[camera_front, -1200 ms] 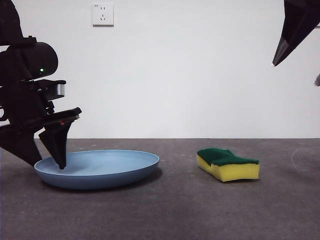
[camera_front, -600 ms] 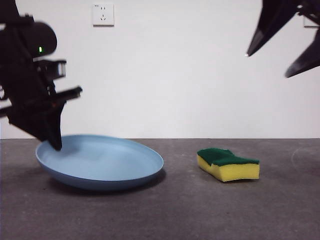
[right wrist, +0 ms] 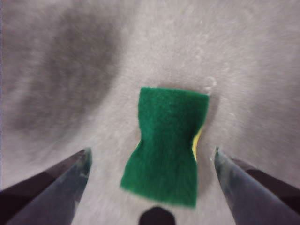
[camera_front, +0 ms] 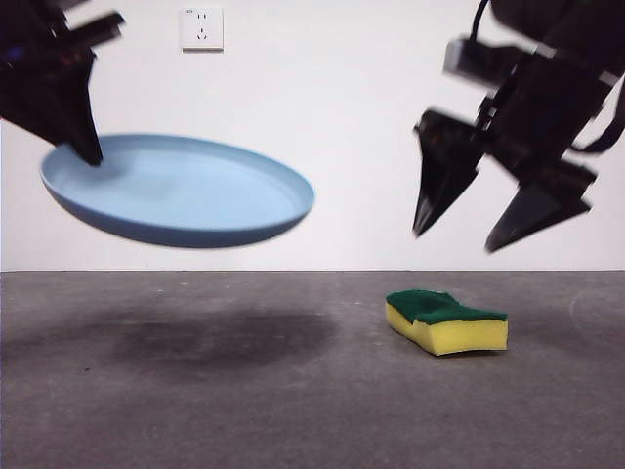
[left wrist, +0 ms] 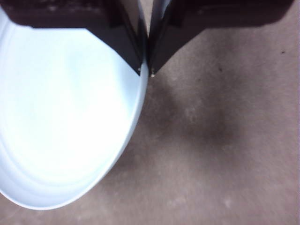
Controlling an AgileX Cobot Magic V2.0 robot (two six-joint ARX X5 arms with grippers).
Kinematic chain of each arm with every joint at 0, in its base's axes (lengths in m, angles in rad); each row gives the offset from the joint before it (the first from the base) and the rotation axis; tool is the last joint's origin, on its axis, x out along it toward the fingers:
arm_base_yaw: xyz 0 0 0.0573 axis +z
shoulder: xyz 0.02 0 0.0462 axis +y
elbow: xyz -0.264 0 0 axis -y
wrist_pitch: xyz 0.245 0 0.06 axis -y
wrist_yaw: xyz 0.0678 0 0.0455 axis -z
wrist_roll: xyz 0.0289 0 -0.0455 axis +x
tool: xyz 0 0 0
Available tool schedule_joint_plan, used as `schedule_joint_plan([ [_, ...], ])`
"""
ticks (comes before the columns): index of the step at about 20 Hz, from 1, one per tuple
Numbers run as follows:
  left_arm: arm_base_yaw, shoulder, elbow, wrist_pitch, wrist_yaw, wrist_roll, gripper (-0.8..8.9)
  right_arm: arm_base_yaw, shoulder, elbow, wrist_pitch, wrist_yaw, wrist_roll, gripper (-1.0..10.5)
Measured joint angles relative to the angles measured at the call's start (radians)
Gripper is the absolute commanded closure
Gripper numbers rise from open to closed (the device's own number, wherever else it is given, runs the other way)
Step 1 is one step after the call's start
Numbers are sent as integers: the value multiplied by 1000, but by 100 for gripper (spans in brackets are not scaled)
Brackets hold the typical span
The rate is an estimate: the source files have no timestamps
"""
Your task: Pick up the plate,pick up the cloth,clean the plate with the cloth
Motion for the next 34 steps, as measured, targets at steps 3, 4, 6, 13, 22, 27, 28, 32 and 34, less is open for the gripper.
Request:
schedule_joint_plan([
  [3,0,-44,0,-34,0,0,821,0,82,0,52,7,-3,515],
  [4,-1,-48,0,-45,0,0,821,0,106,0,65,17,-3,516],
  [6,-1,-49,0,-69,0,0,821,0,139,0,81,22,-3,535],
  [13,-2,-49,0,-98,0,0,821,0,203,2,111,21,-8,574],
  [22,-2,-49,0,-108,2,0,821,1,220,3,113,21,-26,963],
  [27,-2,-49,0,-107,-1,0,821,5,218,3,106,16,-17,963],
  [28,-2,-48,0,-100,-2,0,821,10,212,3,99,16,-6,963],
  [32,-2,-18,0,-53,-42,0,821,59,89,3,71,21,29,963],
  [34,-2,3,0,-43,-58,0,821,101,-3,3,46,21,51,963],
])
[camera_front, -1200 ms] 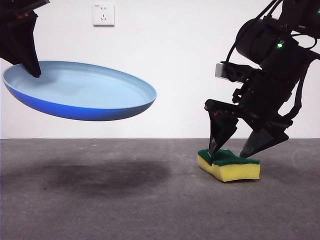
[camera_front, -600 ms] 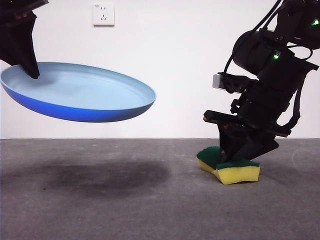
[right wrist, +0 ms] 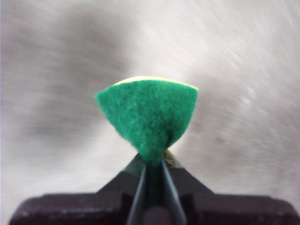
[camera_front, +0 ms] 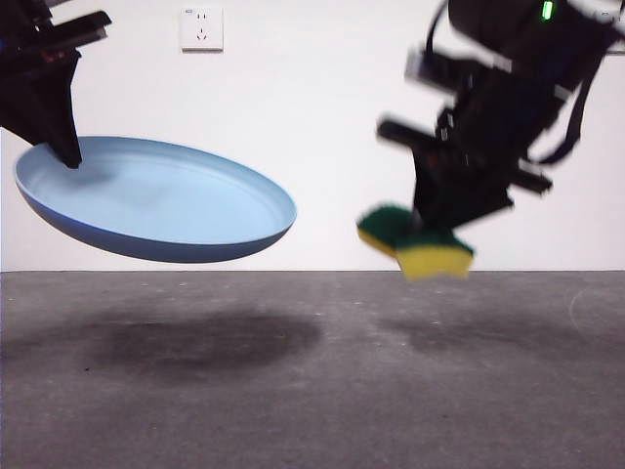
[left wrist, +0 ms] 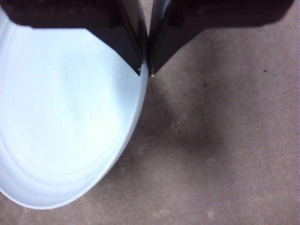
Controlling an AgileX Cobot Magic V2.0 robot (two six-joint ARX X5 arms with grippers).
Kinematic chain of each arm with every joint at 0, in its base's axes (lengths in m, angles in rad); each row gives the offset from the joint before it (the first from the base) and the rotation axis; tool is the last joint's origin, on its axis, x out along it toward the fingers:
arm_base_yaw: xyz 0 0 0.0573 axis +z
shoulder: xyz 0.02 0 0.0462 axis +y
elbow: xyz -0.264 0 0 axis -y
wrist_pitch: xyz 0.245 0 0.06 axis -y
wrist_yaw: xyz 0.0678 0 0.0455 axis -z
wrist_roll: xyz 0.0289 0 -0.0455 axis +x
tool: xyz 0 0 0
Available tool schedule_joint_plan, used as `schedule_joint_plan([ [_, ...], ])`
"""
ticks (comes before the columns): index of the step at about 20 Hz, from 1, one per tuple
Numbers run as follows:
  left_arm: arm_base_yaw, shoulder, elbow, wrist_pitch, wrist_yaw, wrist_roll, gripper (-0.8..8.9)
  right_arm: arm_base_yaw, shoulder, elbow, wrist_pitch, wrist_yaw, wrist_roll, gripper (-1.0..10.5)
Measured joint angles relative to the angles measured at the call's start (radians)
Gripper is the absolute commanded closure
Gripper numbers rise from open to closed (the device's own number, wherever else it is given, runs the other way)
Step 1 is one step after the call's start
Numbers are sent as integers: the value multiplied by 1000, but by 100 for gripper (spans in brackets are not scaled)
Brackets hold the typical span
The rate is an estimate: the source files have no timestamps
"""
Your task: Pick up the plate,pick up the cloth,clean the plate with the cloth
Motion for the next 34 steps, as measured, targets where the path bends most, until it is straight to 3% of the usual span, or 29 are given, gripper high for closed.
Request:
schedule_joint_plan([
  [7,-51,66,0,40,2,-13,821,186,-204,0,-15,0,104,963],
  [10,-129,68,0,44,7,-31,821,246,-186,0,16,15,125,963],
  [15,-230,68,0,45,58,-48,821,292,-105,0,96,134,135,963],
  [21,-240,68,-2,64,106,-77,821,346,-14,0,230,131,135,963],
  [24,-241,69,-5,97,119,-81,821,394,-11,0,241,85,135,963],
  [30,-240,69,-5,126,119,-82,822,441,-11,11,-14,87,118,963],
  [32,-240,70,-6,123,118,-81,821,440,-11,13,-130,159,102,963],
  [34,-240,71,-6,118,113,-81,822,439,-11,13,-200,294,79,962],
])
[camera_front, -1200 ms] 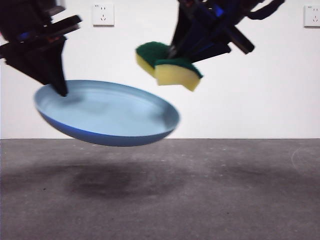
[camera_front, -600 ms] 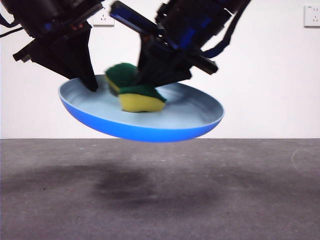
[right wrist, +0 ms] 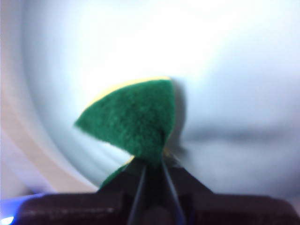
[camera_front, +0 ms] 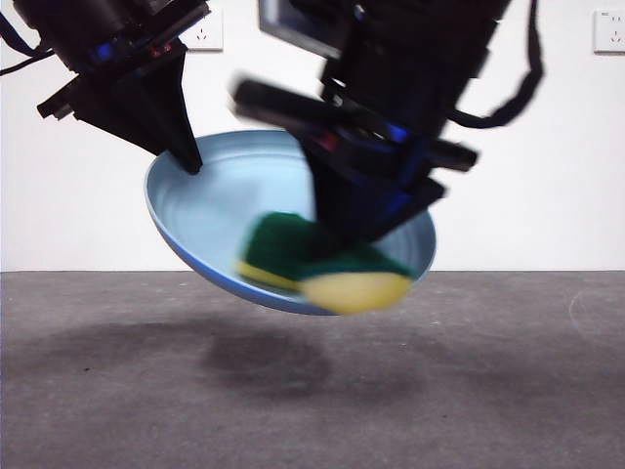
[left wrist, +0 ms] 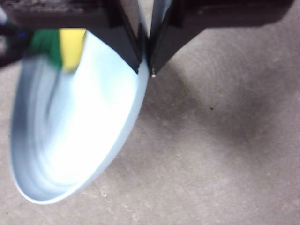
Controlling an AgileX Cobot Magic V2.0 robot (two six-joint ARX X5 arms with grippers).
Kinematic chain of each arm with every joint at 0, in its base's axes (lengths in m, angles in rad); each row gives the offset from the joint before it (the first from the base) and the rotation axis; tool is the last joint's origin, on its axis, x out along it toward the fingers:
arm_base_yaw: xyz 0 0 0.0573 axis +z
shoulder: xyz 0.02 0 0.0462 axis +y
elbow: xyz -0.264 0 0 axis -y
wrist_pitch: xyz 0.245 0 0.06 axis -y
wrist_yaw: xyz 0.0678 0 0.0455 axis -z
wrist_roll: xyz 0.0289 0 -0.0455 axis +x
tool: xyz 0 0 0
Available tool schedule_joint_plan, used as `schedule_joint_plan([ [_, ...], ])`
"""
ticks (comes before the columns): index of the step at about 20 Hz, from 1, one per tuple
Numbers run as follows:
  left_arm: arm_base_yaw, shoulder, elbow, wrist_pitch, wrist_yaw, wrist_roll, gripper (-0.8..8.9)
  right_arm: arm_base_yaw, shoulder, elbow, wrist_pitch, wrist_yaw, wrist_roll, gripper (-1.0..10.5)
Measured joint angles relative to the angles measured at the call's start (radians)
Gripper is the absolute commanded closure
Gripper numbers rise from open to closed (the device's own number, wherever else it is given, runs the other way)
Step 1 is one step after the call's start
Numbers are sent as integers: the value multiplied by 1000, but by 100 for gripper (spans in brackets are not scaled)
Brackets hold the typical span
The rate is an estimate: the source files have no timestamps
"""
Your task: Pick up the plate,pick up the cloth,clean the plate with the cloth
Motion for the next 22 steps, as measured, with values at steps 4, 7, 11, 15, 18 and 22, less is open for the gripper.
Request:
schedule_joint_plan([
  [4,7,0,0,-42,-14,-3,822,-11,0,-1,20,282,-31,962],
  [7,7,0,0,-70,-12,-10,822,-32,0,-1,97,323,-37,958],
  [11,8,0,0,-76,22,-16,822,-52,0,-2,226,272,-40,958],
  [15,9,0,0,-77,40,-18,822,-66,0,-2,355,82,-39,959],
  [18,9,0,0,-73,61,-17,822,-61,0,-2,414,-109,-25,959],
  [22,10,0,0,-29,70,-14,821,-47,0,-2,372,-295,5,959],
])
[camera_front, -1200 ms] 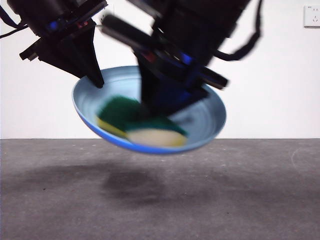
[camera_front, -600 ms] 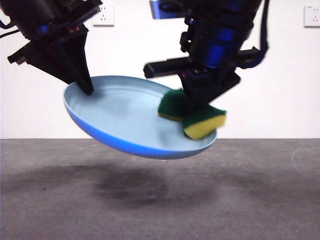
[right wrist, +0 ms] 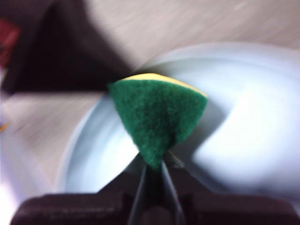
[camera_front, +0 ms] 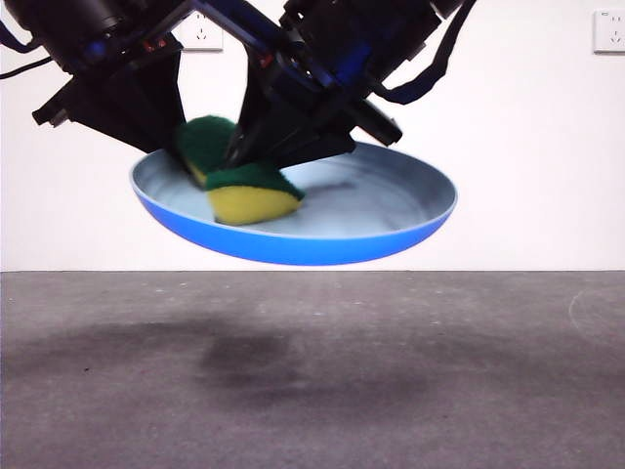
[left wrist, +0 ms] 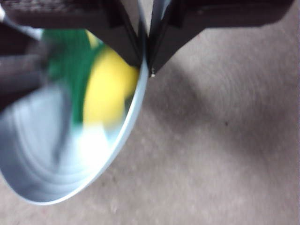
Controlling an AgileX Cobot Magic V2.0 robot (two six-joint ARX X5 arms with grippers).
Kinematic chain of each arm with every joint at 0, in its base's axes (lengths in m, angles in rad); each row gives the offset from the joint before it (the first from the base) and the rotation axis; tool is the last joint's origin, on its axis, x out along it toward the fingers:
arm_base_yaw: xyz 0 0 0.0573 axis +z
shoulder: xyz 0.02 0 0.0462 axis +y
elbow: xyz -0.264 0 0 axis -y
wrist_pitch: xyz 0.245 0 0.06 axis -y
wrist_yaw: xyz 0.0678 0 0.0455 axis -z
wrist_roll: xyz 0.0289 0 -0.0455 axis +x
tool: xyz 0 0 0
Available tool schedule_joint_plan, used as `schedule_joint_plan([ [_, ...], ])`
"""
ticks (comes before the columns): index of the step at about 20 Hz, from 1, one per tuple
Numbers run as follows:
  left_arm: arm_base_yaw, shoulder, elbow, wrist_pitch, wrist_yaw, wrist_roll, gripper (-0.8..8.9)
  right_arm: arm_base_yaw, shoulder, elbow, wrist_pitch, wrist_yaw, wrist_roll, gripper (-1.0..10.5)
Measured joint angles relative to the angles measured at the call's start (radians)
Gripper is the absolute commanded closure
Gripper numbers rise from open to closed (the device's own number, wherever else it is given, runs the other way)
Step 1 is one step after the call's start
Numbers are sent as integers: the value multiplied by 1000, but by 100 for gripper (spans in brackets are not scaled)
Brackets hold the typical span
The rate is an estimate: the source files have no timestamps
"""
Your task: Pick up the plate,pick up the cloth,clean the plate with the cloth
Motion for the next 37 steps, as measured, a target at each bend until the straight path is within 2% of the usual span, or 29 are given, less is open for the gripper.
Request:
schedule_joint_plan([
  [2,0,0,0,11,7,2,822,6,0,0,-70,-34,2,959],
  [5,2,0,0,11,6,5,821,11,0,0,-209,-15,-6,959],
  [7,3,0,0,10,3,8,822,10,0,2,-311,82,-14,958],
  [9,5,0,0,5,-7,8,822,11,0,2,-386,249,-29,959],
  [13,10,0,0,-19,-14,4,822,11,0,2,-395,505,-37,959],
  [16,11,0,0,-49,-14,4,822,4,0,2,-351,626,-40,959],
  [18,11,0,0,-64,-13,4,822,-8,0,2,-297,640,-41,958],
  [21,13,0,0,-76,-13,3,822,-24,0,1,-195,616,-41,958],
  [23,14,0,0,-81,-11,3,821,-28,0,0,-115,544,-41,958],
  [27,15,0,0,-81,-1,4,822,-35,0,0,21,314,-35,959],
  [28,15,0,0,-80,6,5,822,-34,0,0,43,233,-27,959],
  [31,14,0,0,-71,24,14,822,-10,3,0,45,79,4,959],
  [33,12,0,0,-53,26,20,822,9,8,0,8,34,17,959],
  [37,10,0,0,0,-4,29,821,42,8,0,-163,31,21,959],
])
